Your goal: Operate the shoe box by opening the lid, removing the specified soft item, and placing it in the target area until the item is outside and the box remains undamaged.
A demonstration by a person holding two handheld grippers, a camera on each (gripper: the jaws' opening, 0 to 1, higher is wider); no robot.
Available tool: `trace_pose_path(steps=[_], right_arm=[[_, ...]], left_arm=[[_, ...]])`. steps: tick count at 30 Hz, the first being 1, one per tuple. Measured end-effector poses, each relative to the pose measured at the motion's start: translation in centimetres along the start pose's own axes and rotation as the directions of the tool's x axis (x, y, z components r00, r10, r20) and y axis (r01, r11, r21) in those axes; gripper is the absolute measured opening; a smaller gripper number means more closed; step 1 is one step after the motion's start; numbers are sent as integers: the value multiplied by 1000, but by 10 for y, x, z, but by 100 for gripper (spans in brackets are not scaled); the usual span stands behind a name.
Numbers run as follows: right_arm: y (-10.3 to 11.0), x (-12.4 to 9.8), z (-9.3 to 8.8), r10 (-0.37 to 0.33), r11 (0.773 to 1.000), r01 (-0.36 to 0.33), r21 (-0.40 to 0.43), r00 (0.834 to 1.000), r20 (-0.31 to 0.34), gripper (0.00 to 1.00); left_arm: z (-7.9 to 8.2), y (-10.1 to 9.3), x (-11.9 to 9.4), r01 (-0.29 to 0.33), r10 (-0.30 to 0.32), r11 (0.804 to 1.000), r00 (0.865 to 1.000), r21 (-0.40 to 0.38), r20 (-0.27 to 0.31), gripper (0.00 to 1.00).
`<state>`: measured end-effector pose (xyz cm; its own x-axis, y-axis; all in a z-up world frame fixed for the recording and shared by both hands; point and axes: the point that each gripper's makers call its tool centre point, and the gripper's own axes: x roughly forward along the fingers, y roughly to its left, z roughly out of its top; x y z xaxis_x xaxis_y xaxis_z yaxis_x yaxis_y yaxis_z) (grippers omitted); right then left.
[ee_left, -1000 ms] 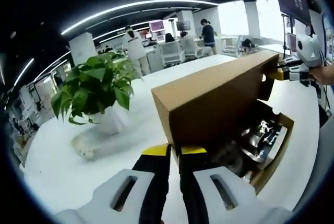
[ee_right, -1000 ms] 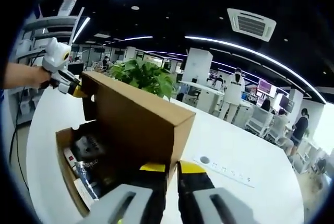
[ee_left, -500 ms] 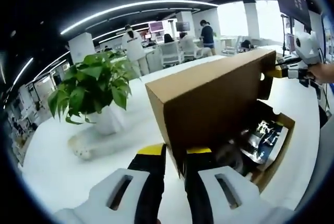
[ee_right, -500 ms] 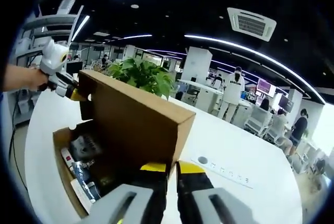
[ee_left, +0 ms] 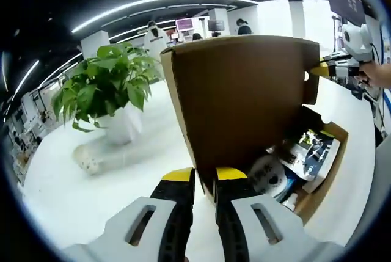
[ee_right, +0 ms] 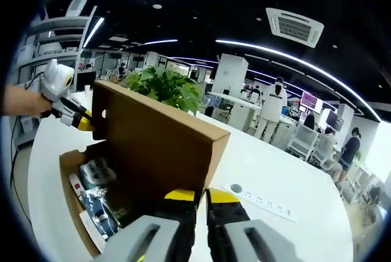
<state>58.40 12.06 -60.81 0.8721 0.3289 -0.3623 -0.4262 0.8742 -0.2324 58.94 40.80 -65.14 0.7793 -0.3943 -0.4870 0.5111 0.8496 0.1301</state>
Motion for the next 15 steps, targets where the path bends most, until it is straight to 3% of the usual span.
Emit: trace_pose_path(steps=[10, 15], right_arm=[[-3, 4, 1, 0, 1000, 0, 1, 1000, 1, 0], [-4, 6, 2, -1, 1000, 1, 1, 1000, 0, 0]], left_arm=[[-23, 4, 13, -9, 8, 1000, 999, -15, -42, 7], [-26, 8, 15, -31, 30, 999, 999, -39, -35, 3]])
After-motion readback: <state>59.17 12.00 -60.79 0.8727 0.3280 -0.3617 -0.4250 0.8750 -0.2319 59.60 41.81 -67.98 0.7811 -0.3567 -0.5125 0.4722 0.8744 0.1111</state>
